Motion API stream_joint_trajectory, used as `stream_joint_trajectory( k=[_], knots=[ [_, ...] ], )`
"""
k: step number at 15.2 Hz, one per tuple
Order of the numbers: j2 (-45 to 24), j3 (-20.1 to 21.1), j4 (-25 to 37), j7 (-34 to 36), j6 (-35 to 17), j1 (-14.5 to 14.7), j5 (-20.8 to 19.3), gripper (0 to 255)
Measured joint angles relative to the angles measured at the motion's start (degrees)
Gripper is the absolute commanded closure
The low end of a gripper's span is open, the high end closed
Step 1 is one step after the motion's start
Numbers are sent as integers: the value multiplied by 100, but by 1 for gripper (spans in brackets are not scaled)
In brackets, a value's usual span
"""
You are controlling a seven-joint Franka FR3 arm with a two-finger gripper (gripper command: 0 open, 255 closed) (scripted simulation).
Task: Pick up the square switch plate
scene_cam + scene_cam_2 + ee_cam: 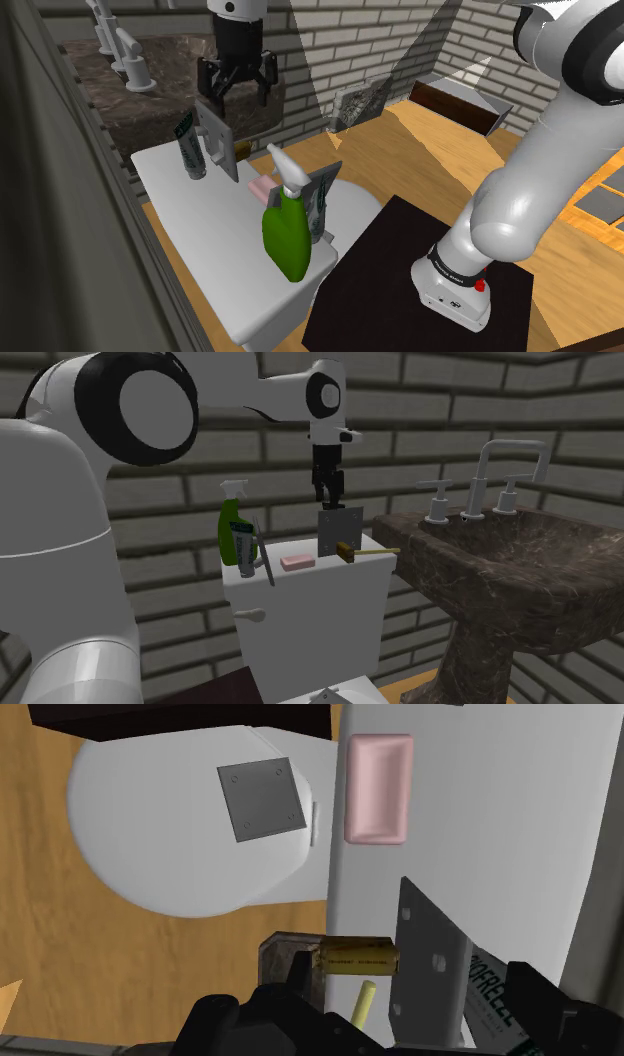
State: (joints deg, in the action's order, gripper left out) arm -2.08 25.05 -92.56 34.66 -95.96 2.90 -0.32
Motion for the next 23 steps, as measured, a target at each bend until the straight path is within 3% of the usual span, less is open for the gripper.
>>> stream_joint_trajectory(
  k=[4, 11, 12, 23],
  knots=[
    [-813, 117, 881, 421, 126, 223, -323, 0],
    [-799, 107, 365, 437, -378, 203, -313, 0],
    [-808, 107, 342, 442, -410, 206, -317, 255],
    [-820, 108, 362, 443, -405, 208, -322, 255]
  ],
)
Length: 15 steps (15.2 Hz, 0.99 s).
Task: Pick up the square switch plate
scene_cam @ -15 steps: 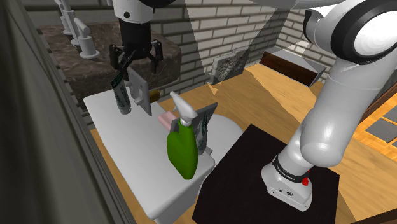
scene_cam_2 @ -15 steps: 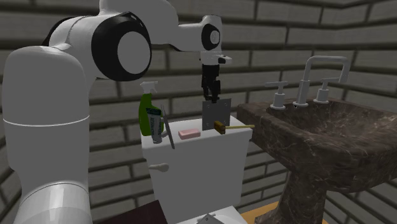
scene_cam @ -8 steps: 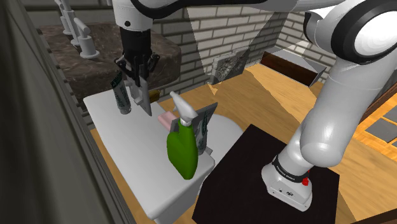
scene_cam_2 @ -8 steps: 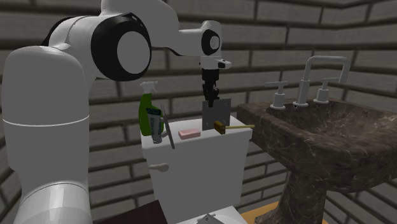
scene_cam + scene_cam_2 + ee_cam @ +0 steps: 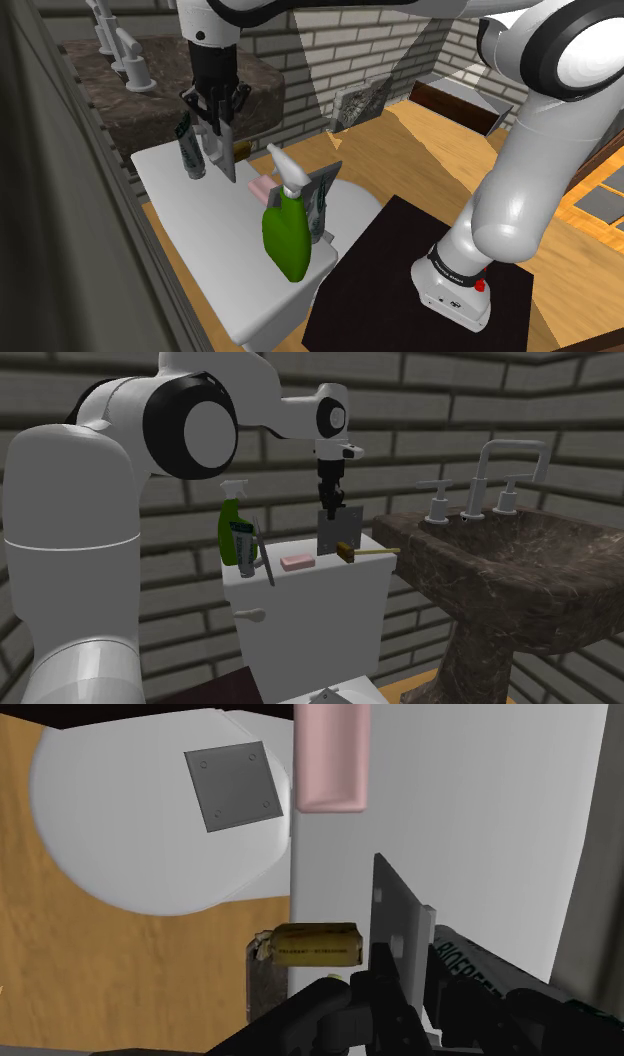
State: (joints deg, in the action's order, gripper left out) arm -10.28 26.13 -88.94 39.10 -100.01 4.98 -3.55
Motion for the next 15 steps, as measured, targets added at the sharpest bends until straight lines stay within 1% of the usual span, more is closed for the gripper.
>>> stream_joint_trajectory(
  k=[6, 14, 15],
  knots=[
    [-20, 12, 449, 9, 434, 25, -9, 255],
    [-284, 36, 1416, 70, 1159, 137, -130, 255],
    [-285, 38, 1455, 75, 1197, 142, -132, 255]
  ],
)
